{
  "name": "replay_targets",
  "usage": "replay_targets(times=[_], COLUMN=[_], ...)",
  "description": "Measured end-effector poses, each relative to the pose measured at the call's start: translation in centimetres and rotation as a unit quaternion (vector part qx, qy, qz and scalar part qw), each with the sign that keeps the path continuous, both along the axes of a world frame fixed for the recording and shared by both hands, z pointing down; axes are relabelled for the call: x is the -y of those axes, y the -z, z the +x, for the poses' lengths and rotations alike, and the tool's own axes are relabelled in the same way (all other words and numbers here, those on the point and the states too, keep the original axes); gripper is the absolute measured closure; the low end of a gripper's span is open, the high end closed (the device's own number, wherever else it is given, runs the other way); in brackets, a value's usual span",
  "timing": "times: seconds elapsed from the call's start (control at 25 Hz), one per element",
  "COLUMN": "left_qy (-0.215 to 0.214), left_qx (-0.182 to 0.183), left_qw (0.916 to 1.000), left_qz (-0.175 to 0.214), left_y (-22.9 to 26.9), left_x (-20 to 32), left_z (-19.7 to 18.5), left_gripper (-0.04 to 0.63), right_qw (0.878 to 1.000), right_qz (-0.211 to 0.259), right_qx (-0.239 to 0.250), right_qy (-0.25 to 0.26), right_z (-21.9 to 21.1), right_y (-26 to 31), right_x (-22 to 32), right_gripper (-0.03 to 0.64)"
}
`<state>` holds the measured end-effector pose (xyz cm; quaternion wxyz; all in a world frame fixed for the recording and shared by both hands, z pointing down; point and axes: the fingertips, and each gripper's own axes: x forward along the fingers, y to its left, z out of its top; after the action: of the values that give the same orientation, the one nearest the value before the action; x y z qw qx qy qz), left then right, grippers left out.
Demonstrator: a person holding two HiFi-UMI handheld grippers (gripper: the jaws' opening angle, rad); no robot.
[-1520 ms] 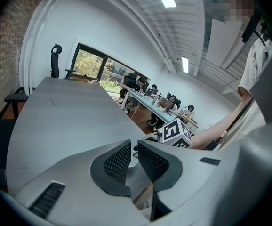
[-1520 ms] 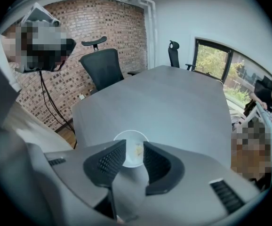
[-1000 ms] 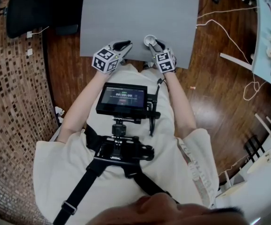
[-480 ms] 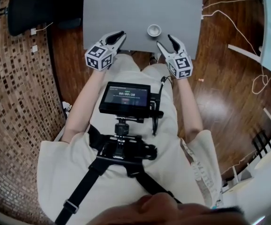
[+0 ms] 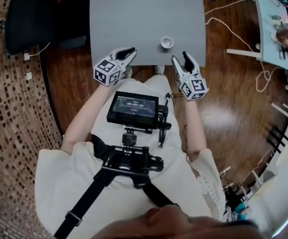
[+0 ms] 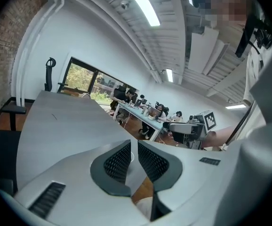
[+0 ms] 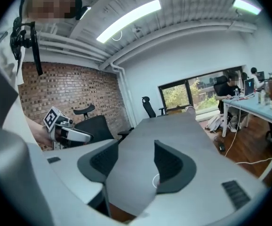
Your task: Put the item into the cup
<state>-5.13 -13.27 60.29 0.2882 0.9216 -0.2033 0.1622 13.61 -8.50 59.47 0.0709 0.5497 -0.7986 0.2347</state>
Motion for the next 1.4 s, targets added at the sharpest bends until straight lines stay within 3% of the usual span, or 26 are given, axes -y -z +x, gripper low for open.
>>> replay_targets(times=[0.28,0.48,0.8,1.16,1.4], left_qy=[-0.066,-0.096,-0.138,-0.137,-0.124], left_qx=[-0.016,-0.003,-0.015,-0.022,-0.017], left_qw=[0.9977,0.9953,0.9901,0.9897,0.9914], left_qz=[-0.003,-0.016,0.018,0.033,0.037], left_y=[-0.3,-2.2,-0.6,1.7,2.4], left_x=[-3.5,-4.1,-6.5,-13.6,-21.5], left_z=[-5.8,-6.1,-6.4,-6.0,-8.1], left_gripper=[0.548,0.548,0.548,0.549,0.549], right_qw=[0.997,0.993,0.985,0.983,0.975], right_qz=[0.002,0.002,0.024,0.059,0.064], right_qx=[-0.012,-0.003,0.02,0.01,0.044], right_qy=[-0.082,-0.121,-0.168,-0.172,-0.21], right_z=[-4.3,-4.7,-7.3,-9.3,-10.3], right_y=[-0.2,-0.8,-1.0,2.9,3.3], right_x=[-6.2,-9.4,-16.5,-23.3,-33.8], right_gripper=[0.365,0.368,0.38,0.397,0.397])
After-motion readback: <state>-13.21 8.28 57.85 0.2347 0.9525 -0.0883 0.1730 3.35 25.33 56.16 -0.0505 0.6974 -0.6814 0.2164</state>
